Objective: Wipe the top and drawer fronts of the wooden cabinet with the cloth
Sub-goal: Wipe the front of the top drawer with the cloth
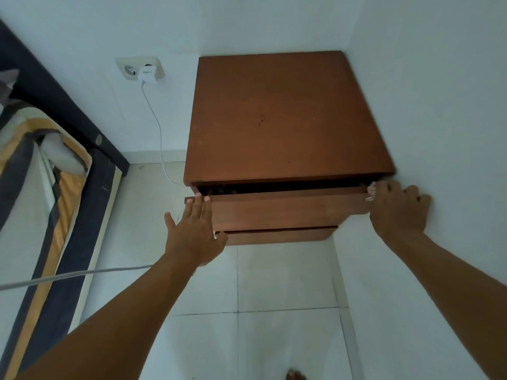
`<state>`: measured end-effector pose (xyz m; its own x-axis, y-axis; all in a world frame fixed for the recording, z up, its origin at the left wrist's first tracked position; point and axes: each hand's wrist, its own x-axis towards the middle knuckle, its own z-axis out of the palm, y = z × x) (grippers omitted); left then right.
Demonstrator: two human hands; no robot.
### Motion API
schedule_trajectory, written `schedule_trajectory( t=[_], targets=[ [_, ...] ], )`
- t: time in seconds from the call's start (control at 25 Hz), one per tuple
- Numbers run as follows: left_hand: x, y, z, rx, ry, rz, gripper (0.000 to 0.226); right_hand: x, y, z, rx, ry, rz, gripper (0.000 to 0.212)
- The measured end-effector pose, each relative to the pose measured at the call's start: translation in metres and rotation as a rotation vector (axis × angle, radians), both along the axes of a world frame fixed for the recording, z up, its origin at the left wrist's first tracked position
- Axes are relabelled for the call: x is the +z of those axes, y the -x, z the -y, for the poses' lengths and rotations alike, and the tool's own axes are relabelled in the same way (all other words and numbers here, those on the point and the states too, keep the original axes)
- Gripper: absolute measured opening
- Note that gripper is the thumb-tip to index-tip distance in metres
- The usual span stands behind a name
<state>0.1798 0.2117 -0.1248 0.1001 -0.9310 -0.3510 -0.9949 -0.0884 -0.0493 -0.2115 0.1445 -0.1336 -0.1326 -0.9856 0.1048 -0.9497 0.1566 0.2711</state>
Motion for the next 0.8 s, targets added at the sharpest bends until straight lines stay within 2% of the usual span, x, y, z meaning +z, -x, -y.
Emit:
schedule_trajectory(
  t=[0.08, 0.12, 0.24, 0.36, 0.48, 0.56, 0.68, 0.8],
  targets=[
    [-0.001, -0.005, -0.002, -0.013, 0.047, -0.031, 0.086, 0.004, -0.021, -0.022, -0.062, 0.062, 0.139, 0.025],
    [-0.004, -0.008, -0.004, -0.027, 0.075, -0.048, 0.085, 0.003, -0.035, -0.039, -0.028, 0.122, 0.234, 0.025],
    [-0.022, -0.016, -0.015, -0.066, 0.208, -0.099, 0.086, -0.011, -0.096, -0.09, 0.274, 0.221, 0.574, 0.033],
    [-0.05, -0.021, -0.02, -0.068, 0.407, -0.171, 0.085, -0.028, -0.165, -0.099, 0.515, 0.289, 0.717, 0.042],
    [-0.077, -0.023, -0.019, -0.102, 0.538, -0.184, 0.086, -0.04, -0.215, -0.079, 0.653, 0.455, 0.691, 0.041],
    [-0.09, -0.027, -0.016, -0.116, 0.643, -0.19, 0.086, -0.051, -0.231, -0.056, 0.714, 0.482, 0.58, 0.043],
    [-0.111, -0.026, -0.01, -0.129, 0.785, -0.177, 0.088, -0.087, -0.232, -0.032, 0.67, 0.419, 0.408, 0.056],
    [-0.13, -0.022, -0.001, -0.121, 0.924, -0.151, 0.091, -0.117, -0.22, -0.017, 0.623, 0.527, 0.356, 0.058]
  ],
)
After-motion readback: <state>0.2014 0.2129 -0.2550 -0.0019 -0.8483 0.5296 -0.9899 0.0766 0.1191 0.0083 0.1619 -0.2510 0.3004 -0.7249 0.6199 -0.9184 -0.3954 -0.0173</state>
